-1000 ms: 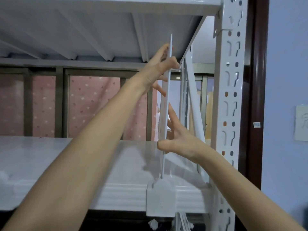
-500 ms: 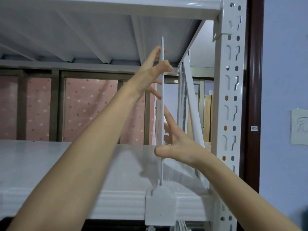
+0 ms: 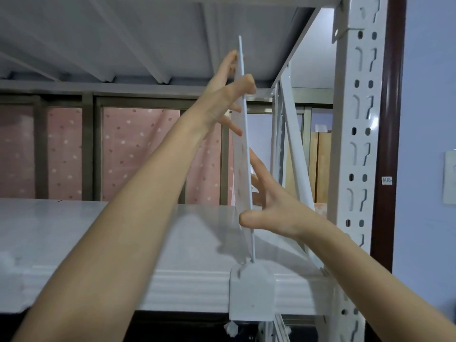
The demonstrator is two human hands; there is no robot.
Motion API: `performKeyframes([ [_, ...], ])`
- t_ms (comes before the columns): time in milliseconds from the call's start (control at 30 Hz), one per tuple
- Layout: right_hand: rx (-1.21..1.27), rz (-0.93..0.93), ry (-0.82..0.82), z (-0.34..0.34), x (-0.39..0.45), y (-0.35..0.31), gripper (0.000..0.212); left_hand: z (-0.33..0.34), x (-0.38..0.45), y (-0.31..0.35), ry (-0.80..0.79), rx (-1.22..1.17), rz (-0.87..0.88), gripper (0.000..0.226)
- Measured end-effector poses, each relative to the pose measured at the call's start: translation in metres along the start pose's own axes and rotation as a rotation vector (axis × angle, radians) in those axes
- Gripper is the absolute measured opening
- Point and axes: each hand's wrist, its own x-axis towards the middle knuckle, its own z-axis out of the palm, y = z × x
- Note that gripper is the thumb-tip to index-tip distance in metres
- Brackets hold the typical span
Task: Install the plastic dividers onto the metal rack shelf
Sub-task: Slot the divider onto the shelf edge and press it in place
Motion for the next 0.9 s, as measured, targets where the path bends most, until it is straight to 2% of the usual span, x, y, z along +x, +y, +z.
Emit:
performKeyframes([
  [233,-0.021,-0.023,-0.018,0.001,0.001,0.005,0.112,0.001,0.001,-0.003,0.052,-0.009,-0.004,0.081],
  [400,-0.013,-0.009,0.017,-0.001,-0.001,0.011,0.116,0.012,0.004,-0.001,0.005,0.026,0.016,0.08],
  [567,0.014,-0.023,0.064,0.009,-0.013,0.019,0.117,0.021,-0.003,-0.009,-0.049,0.044,0.06,0.097],
  [667,0.026,-0.024,0.086,0.01,-0.014,0.021,0.115,0.02,-0.002,-0.011,-0.025,0.037,0.07,0.082],
  [767,0.029,-0.014,0.068,0.009,-0.014,0.024,0.114,0.02,-0.004,-0.012,-0.013,0.051,0.078,0.078],
  [833,0.033,-0.019,0.064,0.01,-0.015,0.024,0.115,0.021,-0.006,-0.011,-0.009,0.047,0.078,0.079],
  [900,0.029,-0.018,0.057,0.011,-0.016,0.023,0.115,0.021,-0.007,-0.01,-0.008,0.048,0.089,0.089],
])
